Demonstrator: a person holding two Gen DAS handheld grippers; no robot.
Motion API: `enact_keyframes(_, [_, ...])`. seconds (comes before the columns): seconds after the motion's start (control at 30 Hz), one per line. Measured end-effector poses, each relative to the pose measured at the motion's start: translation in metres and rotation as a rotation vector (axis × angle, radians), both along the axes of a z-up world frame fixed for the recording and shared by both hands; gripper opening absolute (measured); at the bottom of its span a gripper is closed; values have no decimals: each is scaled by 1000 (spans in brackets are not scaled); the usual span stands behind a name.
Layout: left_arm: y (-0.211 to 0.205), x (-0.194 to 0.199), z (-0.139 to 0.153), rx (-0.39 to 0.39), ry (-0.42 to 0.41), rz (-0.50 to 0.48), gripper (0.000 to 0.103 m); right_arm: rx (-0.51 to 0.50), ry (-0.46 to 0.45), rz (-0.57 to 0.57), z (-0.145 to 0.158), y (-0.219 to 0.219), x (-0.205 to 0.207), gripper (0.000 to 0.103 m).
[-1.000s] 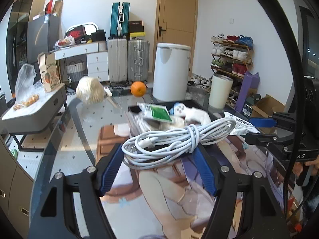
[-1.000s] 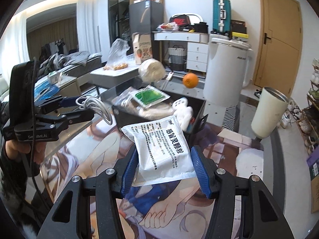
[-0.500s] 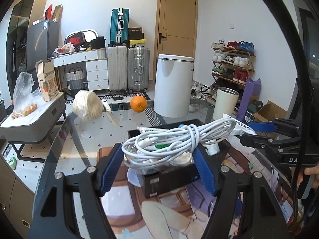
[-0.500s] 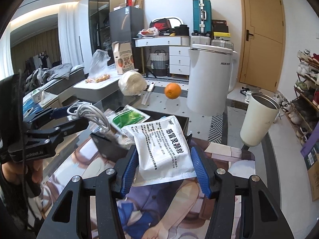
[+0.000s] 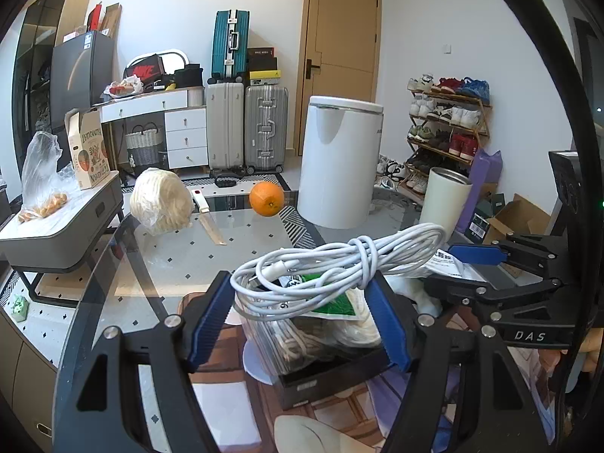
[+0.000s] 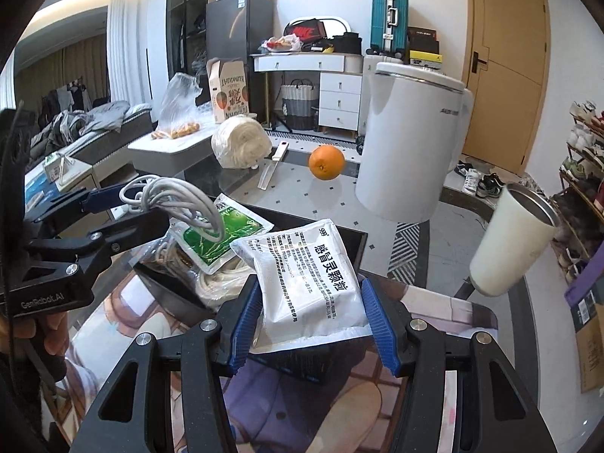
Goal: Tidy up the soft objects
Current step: 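Carry the coiled cable and white sachet over the black box with both grippers, then open both grippers to drop the cable and sachet into the box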
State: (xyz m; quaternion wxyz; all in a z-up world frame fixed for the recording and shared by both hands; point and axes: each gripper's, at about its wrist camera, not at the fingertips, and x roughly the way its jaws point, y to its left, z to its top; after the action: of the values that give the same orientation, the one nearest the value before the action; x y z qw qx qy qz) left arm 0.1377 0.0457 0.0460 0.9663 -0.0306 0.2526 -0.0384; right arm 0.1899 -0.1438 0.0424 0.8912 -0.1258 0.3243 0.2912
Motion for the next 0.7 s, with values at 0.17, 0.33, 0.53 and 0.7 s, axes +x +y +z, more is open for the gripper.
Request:
enact_keyframes(0.17, [1, 10, -5, 12, 12, 2, 71, -41, 1, 24, -8, 15, 13, 55])
enact_keyframes(0.33, [2, 18, -7, 19, 21, 0, 71, -88, -7, 30, -18, 27, 26, 55])
enact_keyframes(0.53, [2, 23, -9, 31, 24, -10, 71, -142, -22, 68, -22, 40, 31, 55])
enact_keyframes(0.7, [2, 23, -9, 33, 25, -17, 71, -186, -21, 92, -27, 47, 36, 55])
